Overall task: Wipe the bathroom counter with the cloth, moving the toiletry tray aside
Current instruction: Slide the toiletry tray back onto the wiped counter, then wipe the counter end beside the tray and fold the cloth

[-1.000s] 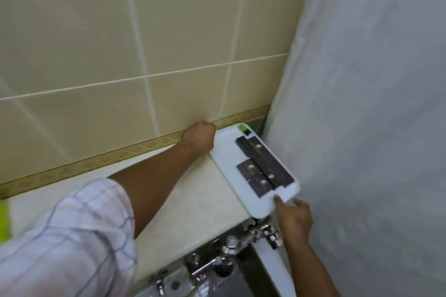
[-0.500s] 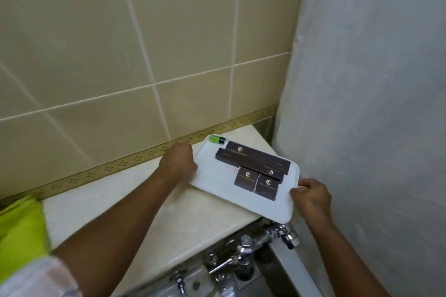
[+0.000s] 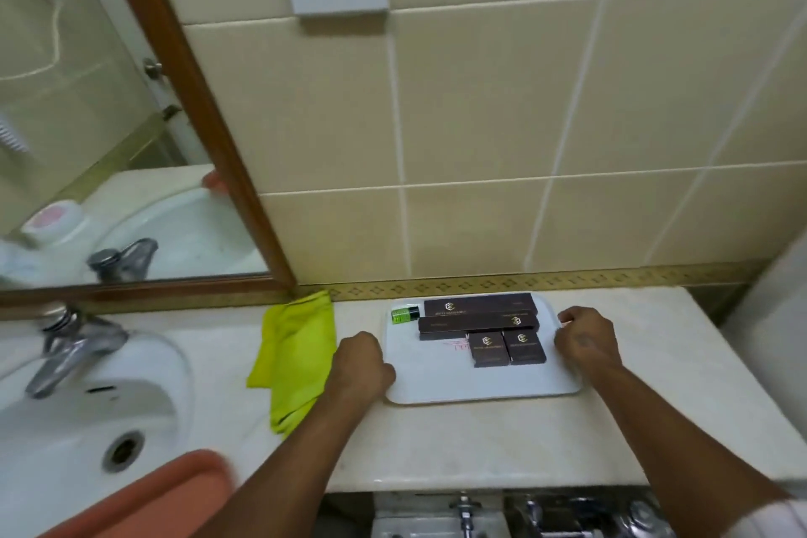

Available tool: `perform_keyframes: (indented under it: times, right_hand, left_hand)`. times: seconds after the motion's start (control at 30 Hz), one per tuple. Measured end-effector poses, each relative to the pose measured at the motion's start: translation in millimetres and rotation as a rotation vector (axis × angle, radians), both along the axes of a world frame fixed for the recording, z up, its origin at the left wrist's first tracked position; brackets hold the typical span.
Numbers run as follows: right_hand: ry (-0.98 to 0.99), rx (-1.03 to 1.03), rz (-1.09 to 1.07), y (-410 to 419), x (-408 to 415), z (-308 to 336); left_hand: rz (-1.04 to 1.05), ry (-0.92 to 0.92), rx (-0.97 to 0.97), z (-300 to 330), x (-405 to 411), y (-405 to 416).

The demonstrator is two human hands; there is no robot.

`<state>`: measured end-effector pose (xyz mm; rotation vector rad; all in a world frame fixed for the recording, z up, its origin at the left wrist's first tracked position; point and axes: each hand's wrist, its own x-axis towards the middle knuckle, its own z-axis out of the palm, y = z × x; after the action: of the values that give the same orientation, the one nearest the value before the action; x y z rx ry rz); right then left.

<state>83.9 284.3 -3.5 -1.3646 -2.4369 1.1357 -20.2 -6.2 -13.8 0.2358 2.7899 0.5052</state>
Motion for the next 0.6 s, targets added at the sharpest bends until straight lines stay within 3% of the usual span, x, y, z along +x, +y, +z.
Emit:
perform_keyframes:
  times: [0.17,0.23,0.33,0.4,0.47,0.53,0.6]
  right_hand:
    - [-0.029,0.064,0.053,-3.7,-18.2,-11.6]
    - [-0.028,0.147,0.061,-10.9,-12.5,-6.7]
    - [0.155,0.213,0.120,-72.1,-1.2,3.6]
    - [0.206,0.070,0.308,-153.4,3.7,-0.2]
    - [0.116,-0.204,0.448,-236.9,1.1,-9.9]
    - [0.020,-0.472,0.399,-296.5,-15.6,-16.6]
    - [-0.005,-0.616,0.222,-326.3,-41.8,-16.6]
  left_hand:
    - [-0.013,0.003,0.028,-12.8,-8.1,-9.0]
    - [0.026,0.082,0.098,-6.7,-14.8,-22.7]
    - [0.218,0.275,0.153,10.5,-43.3,-56.8]
    - [0.344,0.264,0.028,13.6,-69.7,-83.3]
    - [0.425,0.078,0.035,11.1,-91.5,-100.0]
    - [0.401,-0.074,0.131,7.2,-104.9,-107.9]
    - [0.325,-0.116,0.148,2.9,-111.0,-111.4]
